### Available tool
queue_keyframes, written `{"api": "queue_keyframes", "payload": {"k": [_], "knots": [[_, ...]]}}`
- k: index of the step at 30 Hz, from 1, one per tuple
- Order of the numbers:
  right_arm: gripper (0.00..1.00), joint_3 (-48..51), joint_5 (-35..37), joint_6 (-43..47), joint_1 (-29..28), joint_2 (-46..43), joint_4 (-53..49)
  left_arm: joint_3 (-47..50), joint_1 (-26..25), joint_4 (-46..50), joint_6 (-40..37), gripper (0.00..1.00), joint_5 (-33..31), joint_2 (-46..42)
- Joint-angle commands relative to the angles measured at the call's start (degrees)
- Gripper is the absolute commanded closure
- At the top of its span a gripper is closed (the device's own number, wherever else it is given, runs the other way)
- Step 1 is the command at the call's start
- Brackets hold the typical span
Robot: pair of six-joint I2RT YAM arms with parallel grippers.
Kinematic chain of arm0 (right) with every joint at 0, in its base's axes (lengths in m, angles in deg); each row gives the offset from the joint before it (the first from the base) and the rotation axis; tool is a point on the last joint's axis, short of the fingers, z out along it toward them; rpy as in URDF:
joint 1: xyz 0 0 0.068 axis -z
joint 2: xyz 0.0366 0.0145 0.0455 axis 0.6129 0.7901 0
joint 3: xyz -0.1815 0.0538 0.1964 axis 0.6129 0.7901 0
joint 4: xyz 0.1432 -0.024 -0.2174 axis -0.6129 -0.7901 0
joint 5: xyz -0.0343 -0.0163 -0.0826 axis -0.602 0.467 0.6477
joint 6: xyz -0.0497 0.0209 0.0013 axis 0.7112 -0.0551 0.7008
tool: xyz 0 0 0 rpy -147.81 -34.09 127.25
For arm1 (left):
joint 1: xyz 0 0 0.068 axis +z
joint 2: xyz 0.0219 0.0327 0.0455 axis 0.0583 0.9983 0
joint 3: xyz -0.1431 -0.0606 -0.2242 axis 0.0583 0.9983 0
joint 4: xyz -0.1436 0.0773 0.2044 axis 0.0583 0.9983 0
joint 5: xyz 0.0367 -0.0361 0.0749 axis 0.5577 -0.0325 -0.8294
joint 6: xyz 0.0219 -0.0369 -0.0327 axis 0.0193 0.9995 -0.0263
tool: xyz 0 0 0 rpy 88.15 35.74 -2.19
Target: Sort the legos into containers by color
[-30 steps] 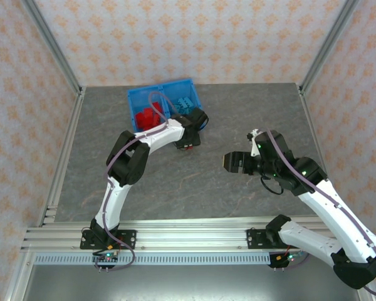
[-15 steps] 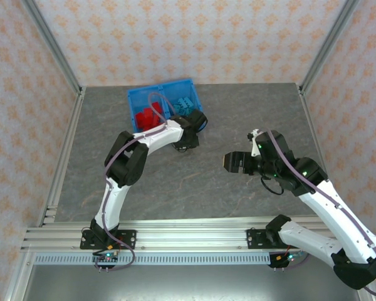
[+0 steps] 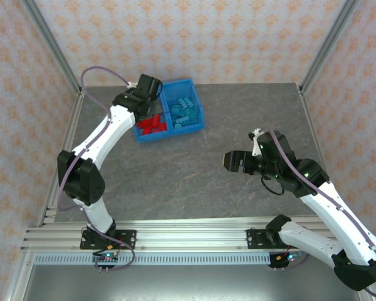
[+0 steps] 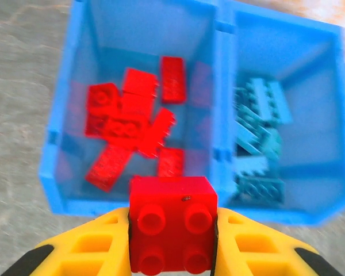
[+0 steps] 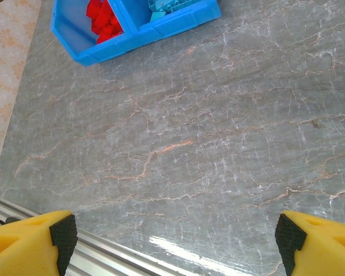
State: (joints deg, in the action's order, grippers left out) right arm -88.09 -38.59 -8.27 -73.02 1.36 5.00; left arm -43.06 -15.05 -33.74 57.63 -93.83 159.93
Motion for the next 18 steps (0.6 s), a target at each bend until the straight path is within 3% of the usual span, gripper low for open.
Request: {"api": "queue_keyframes", "payload": {"k": [1, 7, 11, 14, 18], "knots": [[0.09, -1.1, -0.2, -1.22, -0.28, -1.16, -0.17, -4.31, 2.58, 2.3, -2.85, 0.75, 0.83, 6.38], [0.09, -1.2, 0.45, -2.77, -0.28, -2.88, -1.0, -16.78, 6.36, 5.62, -5.27, 0.72, 3.87, 18.81], [0.1, -1.29, 1.45, -3.39, -0.27, -3.72, -1.83, -24.49, 7.21, 9.16, -6.38, 0.49, 6.07, 24.3], [0.09, -1.28, 2.42, -3.66, -0.23, -3.81, -2.32, -24.73, 7.27, 9.03, -6.38, 0.42, 7.04, 23.57], [0.09, -0.52, 5.47, -3.86, -0.22, -3.89, -2.0, -17.95, 7.12, 4.92, -5.87, 0.36, 9.69, 16.16]]}}
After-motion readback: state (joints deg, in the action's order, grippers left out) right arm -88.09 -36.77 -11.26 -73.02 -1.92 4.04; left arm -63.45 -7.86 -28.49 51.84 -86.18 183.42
